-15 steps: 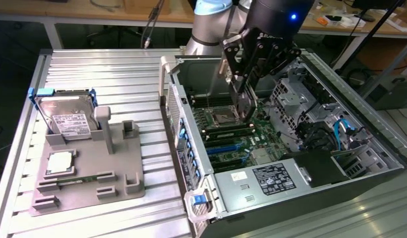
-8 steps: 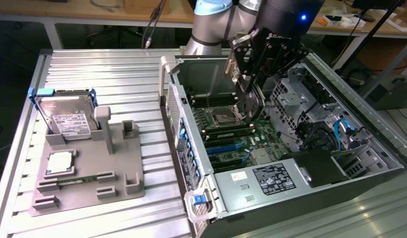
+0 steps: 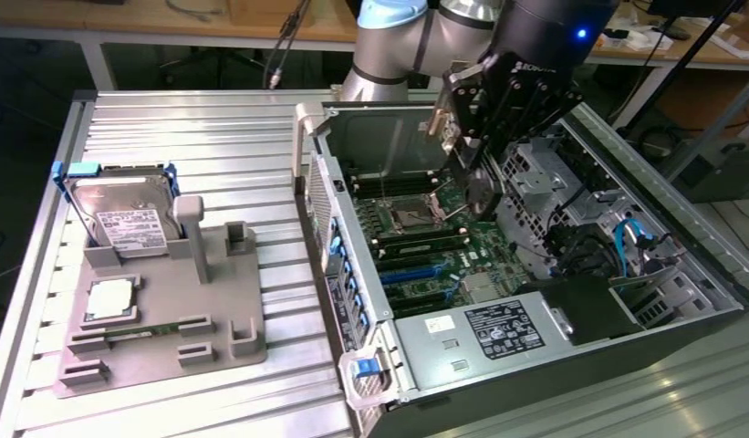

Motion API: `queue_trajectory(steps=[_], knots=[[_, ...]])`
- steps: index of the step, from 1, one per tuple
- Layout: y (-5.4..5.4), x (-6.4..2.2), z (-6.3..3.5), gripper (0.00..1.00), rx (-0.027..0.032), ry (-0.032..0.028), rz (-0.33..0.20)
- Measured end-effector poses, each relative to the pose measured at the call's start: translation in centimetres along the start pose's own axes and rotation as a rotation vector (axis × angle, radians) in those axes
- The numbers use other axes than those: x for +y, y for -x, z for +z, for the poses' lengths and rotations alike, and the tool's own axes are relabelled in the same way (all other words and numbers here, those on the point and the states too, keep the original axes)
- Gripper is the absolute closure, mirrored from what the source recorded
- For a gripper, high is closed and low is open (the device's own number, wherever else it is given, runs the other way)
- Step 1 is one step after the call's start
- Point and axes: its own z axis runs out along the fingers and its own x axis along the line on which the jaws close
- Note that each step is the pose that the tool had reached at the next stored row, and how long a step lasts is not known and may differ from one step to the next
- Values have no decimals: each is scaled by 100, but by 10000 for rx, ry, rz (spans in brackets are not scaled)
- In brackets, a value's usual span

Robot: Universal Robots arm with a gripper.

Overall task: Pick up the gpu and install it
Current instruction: 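Pick up the gpu and move the gpu toward the slot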

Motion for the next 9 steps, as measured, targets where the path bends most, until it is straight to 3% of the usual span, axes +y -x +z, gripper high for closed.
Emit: queue_trajectory(steps=[9], knots=[[223,16,2,73,-1,1,0]])
